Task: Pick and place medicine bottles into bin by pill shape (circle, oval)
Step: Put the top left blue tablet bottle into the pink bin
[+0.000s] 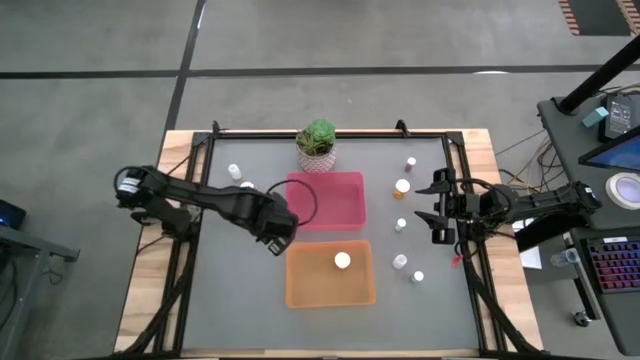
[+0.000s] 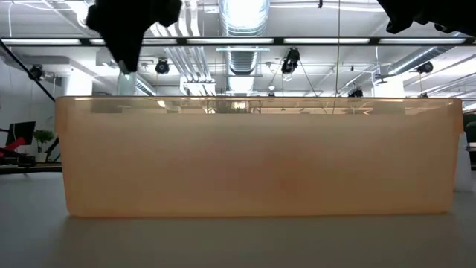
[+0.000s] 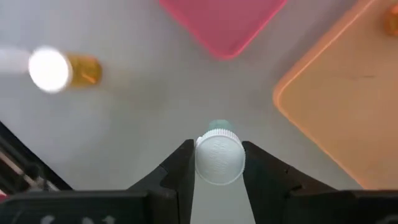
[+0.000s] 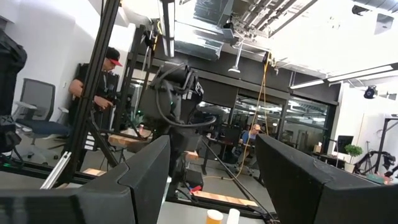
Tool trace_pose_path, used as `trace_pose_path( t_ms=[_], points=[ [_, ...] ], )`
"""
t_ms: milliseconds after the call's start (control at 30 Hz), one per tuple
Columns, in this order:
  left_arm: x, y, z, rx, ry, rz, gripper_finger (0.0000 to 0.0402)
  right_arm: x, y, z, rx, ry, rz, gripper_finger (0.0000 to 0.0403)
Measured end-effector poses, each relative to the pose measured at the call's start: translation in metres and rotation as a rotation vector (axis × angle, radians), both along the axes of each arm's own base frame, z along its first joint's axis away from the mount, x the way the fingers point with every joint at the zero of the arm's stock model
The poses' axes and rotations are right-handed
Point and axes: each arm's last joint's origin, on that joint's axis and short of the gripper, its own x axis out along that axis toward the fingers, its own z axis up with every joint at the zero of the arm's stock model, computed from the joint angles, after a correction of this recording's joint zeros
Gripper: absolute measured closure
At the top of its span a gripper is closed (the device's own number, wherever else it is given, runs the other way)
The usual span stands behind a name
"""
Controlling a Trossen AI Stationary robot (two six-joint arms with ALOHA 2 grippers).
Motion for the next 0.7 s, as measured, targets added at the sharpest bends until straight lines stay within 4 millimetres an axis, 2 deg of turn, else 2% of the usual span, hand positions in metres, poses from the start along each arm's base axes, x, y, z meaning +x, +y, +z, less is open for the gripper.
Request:
trace_pose_path(
  t_ms=[267, 433, 700],
  points=[
    [0.032, 0.024, 0.016, 0.035, 0.008, -0.133, 0.0306, 0.0, 0.0, 0.0, 0.002, 0.0, 0.001, 0.0174],
    [0.049, 0.049, 0.014, 0.066, 0.016, -0.186, 0.0306, 0.0, 0.0, 0.0, 0.001, 0.0, 0.0, 0.0174],
    [0.073, 0.088, 0.005, 0.106, -0.066, -0.249, 0.0306, 0.0, 0.0, -0.001, -0.004, 0.006, -0.001, 0.0174]
  ],
)
